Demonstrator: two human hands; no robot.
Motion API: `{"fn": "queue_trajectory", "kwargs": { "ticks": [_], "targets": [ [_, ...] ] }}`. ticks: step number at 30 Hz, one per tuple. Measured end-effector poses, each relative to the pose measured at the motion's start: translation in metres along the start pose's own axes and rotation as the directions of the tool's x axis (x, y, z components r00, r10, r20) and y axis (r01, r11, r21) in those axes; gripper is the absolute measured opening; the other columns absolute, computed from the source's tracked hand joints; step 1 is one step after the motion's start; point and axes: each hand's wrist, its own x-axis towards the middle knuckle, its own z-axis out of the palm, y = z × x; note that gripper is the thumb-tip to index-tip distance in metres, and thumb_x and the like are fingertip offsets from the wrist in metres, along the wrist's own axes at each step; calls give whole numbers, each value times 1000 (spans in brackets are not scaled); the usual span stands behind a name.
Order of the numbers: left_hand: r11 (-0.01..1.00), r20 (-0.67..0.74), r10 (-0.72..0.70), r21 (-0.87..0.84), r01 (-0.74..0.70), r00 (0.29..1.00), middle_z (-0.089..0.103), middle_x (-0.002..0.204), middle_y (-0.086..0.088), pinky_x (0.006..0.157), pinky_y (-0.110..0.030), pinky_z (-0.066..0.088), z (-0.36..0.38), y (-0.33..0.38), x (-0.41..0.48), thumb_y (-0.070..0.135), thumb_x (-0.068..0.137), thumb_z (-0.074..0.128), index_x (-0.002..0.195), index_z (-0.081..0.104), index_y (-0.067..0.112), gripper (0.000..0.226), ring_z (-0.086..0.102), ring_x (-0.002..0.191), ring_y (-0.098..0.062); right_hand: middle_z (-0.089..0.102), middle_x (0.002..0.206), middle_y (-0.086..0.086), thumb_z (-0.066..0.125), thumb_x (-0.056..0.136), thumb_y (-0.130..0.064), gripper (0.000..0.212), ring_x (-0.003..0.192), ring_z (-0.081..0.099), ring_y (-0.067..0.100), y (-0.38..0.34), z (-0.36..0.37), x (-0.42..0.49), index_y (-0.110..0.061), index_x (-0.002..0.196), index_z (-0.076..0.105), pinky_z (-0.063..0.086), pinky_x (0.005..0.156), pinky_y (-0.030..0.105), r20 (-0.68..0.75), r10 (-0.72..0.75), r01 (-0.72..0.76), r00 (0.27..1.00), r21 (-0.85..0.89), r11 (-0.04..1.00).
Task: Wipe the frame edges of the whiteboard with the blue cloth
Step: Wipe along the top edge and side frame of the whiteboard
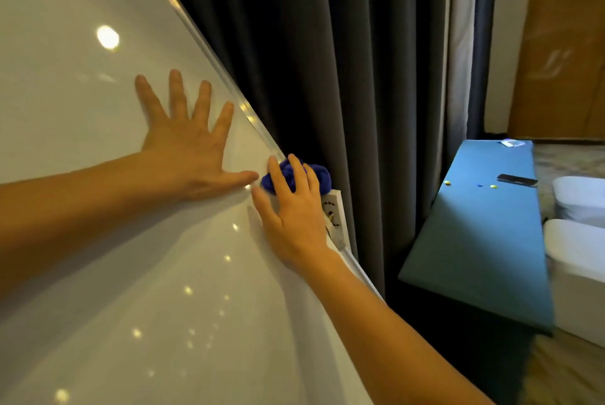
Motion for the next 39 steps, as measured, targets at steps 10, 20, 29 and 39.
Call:
{"fn": "queue_trajectory", "kwargs": {
  "ticks": [10, 20, 29, 39],
  "targets": [
    [992, -21, 129, -6, -129, 991, -15, 165, -15, 107, -79, -2, 10, 26, -6, 97, 51, -19, 154, -16, 24, 126, -18, 144, -55, 41, 150, -2, 39, 101, -43, 55, 141, 22, 20, 14, -12, -50, -27, 152, 30, 20, 114, 36, -79, -3, -2, 997, -70, 998],
    [988, -67, 148, -23, -150, 987, -10, 166, -11, 106, -77, -11, 16, 36, -7, 99, 55, -11, 155, -9, 26, 124, -18, 144, -55, 19, 160, 0, 40, 91, -66, 79, 144, 7, 24, 102, -24, -160, -37, 154, 2, 14, 115, 53, -98, 642, -649, 760, -92, 755],
    [987, -43, 151, -45, -152, 988, -8, 165, -16, 106, -79, -5, 15, 63, -18, 99, 56, -7, 157, -4, 22, 127, -16, 142, -58, -19, 163, -9, 16, 74, -92, 85, 144, -25, 19, 86, -3, -95, -57, 134, -33, -19, 110, 43, -22, 426, -425, 904, 56, 904],
    [964, 67, 265, -21, -264, 962, -20, 161, -23, 108, -80, 4, 22, 128, -71, 96, 55, -10, 154, -16, 19, 125, -20, 138, -63, 18, 162, 10, 24, 89, -74, 78, 146, 14, 35, 147, -30, -161, -38, 154, -1, 16, 116, 56, 15, 818, -818, 575, 11, 575]
  ]
}}
